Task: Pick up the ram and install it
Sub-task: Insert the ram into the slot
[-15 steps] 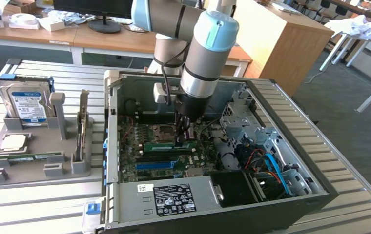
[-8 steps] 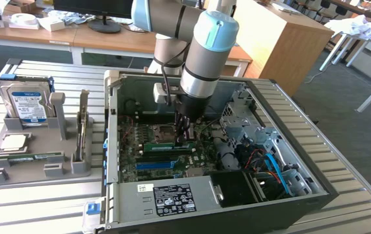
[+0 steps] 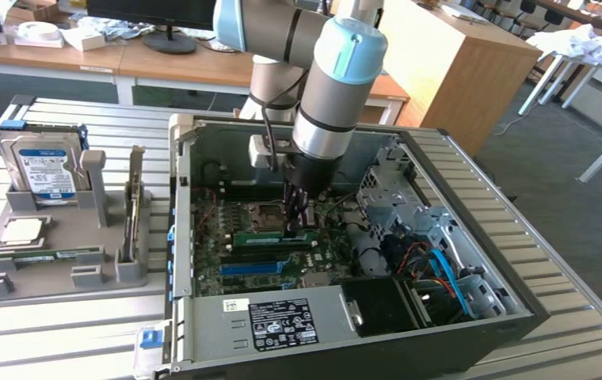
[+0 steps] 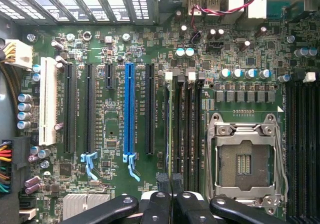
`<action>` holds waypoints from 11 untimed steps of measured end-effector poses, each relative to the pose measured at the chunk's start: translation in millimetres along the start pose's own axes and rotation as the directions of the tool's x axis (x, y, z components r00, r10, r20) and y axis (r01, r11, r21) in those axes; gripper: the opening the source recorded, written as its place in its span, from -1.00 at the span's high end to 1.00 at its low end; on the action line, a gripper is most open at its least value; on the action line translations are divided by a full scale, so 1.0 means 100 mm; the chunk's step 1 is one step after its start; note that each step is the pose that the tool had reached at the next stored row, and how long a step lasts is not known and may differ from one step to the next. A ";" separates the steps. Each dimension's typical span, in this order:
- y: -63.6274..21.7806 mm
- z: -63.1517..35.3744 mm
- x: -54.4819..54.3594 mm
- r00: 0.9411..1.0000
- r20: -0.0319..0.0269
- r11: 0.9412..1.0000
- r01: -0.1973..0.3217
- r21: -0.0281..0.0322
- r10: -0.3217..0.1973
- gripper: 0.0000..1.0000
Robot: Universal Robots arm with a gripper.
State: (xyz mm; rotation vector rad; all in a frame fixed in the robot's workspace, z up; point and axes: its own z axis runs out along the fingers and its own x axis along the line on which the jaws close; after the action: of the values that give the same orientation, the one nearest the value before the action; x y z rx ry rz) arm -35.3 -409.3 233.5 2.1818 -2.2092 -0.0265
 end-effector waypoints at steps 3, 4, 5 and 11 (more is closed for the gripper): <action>0.002 0.000 0.00 1.000 -0.001 1.000 0.000 0.000 0.000 0.77; 0.001 0.002 0.00 1.000 -0.001 1.000 0.000 0.000 0.000 0.77; 0.001 0.003 0.00 1.000 0.000 1.000 0.000 0.000 0.000 0.77; -0.002 0.004 0.00 1.000 0.000 1.000 0.000 0.000 0.000 0.77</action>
State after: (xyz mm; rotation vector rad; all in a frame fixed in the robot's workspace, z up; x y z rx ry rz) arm -35.2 -409.3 233.1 2.1814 -2.2091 -0.0263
